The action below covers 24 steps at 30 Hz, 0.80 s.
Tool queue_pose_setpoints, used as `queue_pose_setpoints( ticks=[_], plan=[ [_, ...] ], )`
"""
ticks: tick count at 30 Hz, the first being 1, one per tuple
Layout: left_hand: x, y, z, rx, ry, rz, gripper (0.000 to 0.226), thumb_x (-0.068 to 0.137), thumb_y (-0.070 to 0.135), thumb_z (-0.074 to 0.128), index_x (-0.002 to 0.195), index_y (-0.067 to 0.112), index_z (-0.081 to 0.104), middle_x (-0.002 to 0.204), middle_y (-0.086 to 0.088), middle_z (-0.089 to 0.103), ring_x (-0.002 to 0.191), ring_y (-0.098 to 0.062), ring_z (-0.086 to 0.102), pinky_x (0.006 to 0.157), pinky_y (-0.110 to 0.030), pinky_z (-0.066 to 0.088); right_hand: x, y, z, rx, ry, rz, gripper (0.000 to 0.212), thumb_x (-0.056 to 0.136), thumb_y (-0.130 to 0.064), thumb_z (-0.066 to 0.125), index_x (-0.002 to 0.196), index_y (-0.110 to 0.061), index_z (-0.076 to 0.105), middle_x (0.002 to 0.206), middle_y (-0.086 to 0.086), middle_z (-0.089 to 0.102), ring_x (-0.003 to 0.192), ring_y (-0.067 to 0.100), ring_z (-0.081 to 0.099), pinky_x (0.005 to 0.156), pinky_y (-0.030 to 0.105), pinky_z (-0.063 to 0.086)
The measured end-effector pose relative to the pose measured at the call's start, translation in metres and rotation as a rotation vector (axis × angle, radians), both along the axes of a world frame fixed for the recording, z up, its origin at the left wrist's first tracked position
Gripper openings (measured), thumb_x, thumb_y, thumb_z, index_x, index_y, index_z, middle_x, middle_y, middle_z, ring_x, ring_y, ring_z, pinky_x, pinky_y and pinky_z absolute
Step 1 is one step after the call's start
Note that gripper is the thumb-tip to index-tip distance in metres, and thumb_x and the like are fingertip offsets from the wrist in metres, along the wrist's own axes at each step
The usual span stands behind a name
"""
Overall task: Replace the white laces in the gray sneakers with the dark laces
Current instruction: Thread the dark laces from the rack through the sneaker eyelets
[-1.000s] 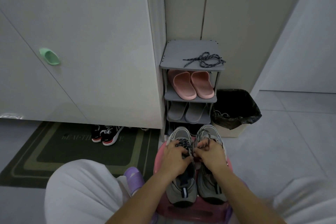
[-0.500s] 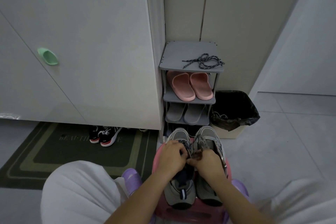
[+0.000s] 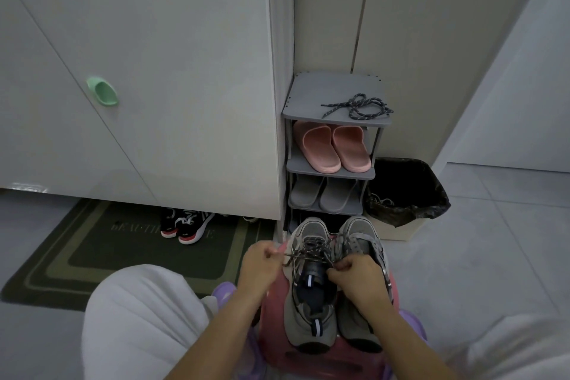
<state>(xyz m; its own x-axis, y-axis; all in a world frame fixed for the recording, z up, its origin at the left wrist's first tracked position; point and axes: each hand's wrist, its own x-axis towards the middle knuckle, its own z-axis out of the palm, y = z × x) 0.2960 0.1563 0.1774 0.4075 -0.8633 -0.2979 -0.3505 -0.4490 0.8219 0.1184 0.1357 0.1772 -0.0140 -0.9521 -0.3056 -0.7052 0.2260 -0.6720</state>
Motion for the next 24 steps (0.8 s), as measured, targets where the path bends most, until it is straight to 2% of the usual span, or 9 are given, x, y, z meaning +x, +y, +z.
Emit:
queue_pose_setpoints(
  ticks=[2, 6, 10, 11, 13, 15, 17, 21, 24],
  plan=[
    [0.017, 0.008, -0.005, 0.06, 0.155, 0.131, 0.015, 0.088, 0.007, 0.057, 0.074, 0.012, 0.055, 0.087, 0.007, 0.05, 0.083, -0.01, 0.048, 0.082, -0.03, 0.041, 0.0, 0.0, 0.001, -0.008, -0.001, 0.014, 0.024, 0.072, -0.02, 0.07, 0.075, 0.004, 0.068, 0.074, 0.021, 0.068, 0.075, 0.033, 0.065, 0.068, 0.037, 0.053],
    [0.027, 0.016, -0.011, 0.274, 0.202, 0.113, 0.01, 0.087, 0.01, 0.055, 0.077, 0.009, 0.052, 0.075, -0.007, 0.047, 0.068, -0.016, 0.042, 0.062, -0.028, 0.036, 0.001, 0.002, 0.005, 0.023, -0.064, -0.007, 0.034, 0.073, -0.019, 0.071, 0.101, -0.003, 0.061, 0.076, 0.008, 0.07, 0.078, 0.025, 0.066, 0.073, 0.035, 0.053],
    [0.015, 0.01, -0.008, 0.454, -0.06, -0.196, 0.019, 0.089, 0.014, 0.051, 0.07, 0.009, 0.049, 0.068, -0.004, 0.045, 0.059, -0.015, 0.042, 0.052, -0.024, 0.031, -0.002, 0.004, 0.01, 0.04, -0.148, 0.038, 0.073, 0.075, -0.015, 0.071, 0.139, -0.024, 0.038, 0.072, -0.003, 0.067, 0.071, 0.015, 0.065, 0.069, 0.025, 0.047],
    [0.011, 0.007, -0.009, 0.439, -0.151, -0.26, 0.019, 0.09, 0.015, 0.049, 0.073, 0.009, 0.052, 0.074, -0.006, 0.051, 0.063, -0.018, 0.049, 0.055, -0.024, 0.034, -0.003, 0.004, 0.011, 0.042, -0.153, 0.051, 0.073, 0.076, -0.015, 0.071, 0.14, -0.026, 0.038, 0.071, -0.005, 0.066, 0.07, 0.012, 0.064, 0.068, 0.023, 0.047],
    [0.001, 0.003, -0.008, 0.305, -0.296, -0.289, 0.019, 0.092, 0.019, 0.047, 0.1, 0.006, 0.058, 0.103, -0.011, 0.059, 0.093, -0.026, 0.059, 0.072, -0.027, 0.043, -0.005, 0.002, 0.011, 0.041, -0.141, 0.063, 0.066, 0.076, -0.016, 0.072, 0.136, -0.023, 0.045, 0.068, -0.009, 0.062, 0.07, 0.01, 0.061, 0.066, 0.022, 0.044],
    [-0.01, 0.002, -0.006, 0.018, -0.362, -0.276, 0.029, 0.092, 0.019, 0.048, 0.118, 0.01, 0.055, 0.123, -0.008, 0.054, 0.113, -0.026, 0.053, 0.091, -0.03, 0.044, -0.005, 0.001, 0.011, 0.039, -0.118, 0.062, 0.059, 0.076, -0.018, 0.072, 0.131, -0.02, 0.049, 0.069, -0.009, 0.062, 0.073, 0.012, 0.06, 0.067, 0.023, 0.042],
    [-0.023, 0.003, -0.002, -0.192, -0.38, -0.352, 0.034, 0.088, 0.018, 0.052, 0.122, 0.016, 0.054, 0.128, -0.001, 0.05, 0.118, -0.017, 0.047, 0.096, -0.026, 0.039, -0.005, 0.001, 0.009, 0.041, -0.101, 0.056, 0.059, 0.076, -0.019, 0.073, 0.129, -0.018, 0.049, 0.073, -0.005, 0.064, 0.076, 0.014, 0.061, 0.068, 0.024, 0.042],
    [-0.038, -0.002, -0.006, -0.141, -0.525, -0.519, 0.034, 0.084, 0.027, 0.06, 0.118, 0.023, 0.058, 0.133, 0.005, 0.045, 0.122, -0.016, 0.041, 0.102, -0.026, 0.034, -0.004, -0.001, 0.005, 0.029, -0.08, 0.053, 0.064, 0.074, -0.022, 0.074, 0.131, -0.016, 0.047, 0.091, 0.003, 0.069, 0.091, 0.022, 0.064, 0.079, 0.03, 0.048],
    [-0.041, -0.004, -0.008, -0.12, -0.482, -0.523, 0.036, 0.084, 0.031, 0.062, 0.119, 0.027, 0.059, 0.135, 0.005, 0.045, 0.125, -0.016, 0.038, 0.106, -0.027, 0.032, -0.005, 0.0, 0.003, 0.025, -0.087, 0.05, 0.067, 0.073, -0.022, 0.073, 0.133, -0.017, 0.044, 0.097, 0.005, 0.07, 0.094, 0.023, 0.064, 0.083, 0.032, 0.049]
  ],
)
